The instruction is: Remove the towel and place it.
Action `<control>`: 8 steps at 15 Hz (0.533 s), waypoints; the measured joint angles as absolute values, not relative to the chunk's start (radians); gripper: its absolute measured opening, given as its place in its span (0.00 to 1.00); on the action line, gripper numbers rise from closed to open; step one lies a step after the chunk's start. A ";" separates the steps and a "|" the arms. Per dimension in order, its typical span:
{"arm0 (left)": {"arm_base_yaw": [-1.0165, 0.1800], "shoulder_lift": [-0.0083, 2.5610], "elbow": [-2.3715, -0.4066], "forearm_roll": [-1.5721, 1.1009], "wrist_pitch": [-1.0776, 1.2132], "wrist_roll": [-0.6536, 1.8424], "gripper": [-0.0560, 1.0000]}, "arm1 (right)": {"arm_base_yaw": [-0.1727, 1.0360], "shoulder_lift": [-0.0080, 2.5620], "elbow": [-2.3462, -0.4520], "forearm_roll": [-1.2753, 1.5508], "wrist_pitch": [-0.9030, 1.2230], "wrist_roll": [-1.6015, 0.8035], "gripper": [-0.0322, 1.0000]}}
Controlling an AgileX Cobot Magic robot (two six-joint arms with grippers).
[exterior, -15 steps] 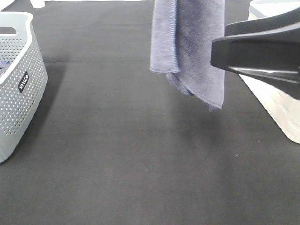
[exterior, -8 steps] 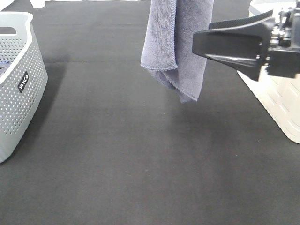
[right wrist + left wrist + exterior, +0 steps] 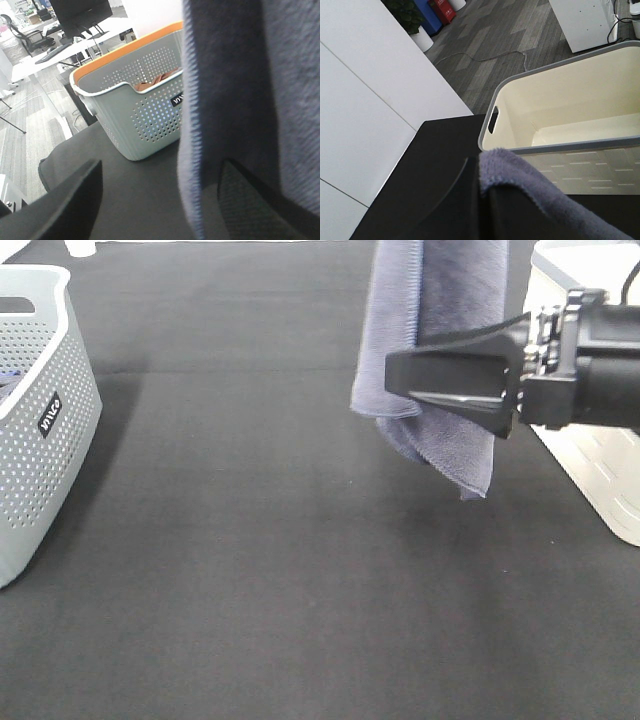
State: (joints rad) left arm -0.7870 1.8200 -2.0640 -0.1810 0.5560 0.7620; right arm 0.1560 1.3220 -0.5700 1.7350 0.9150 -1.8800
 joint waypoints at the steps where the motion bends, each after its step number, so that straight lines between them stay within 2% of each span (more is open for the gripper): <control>1: -0.794 1.828 -2.064 -0.181 0.536 0.762 0.05 | 0.156 1.334 -0.570 1.735 0.915 -1.880 0.65; 8: -0.820 1.852 -2.064 -0.185 0.501 0.762 0.05 | 0.156 1.411 -0.580 1.739 0.863 -1.931 0.60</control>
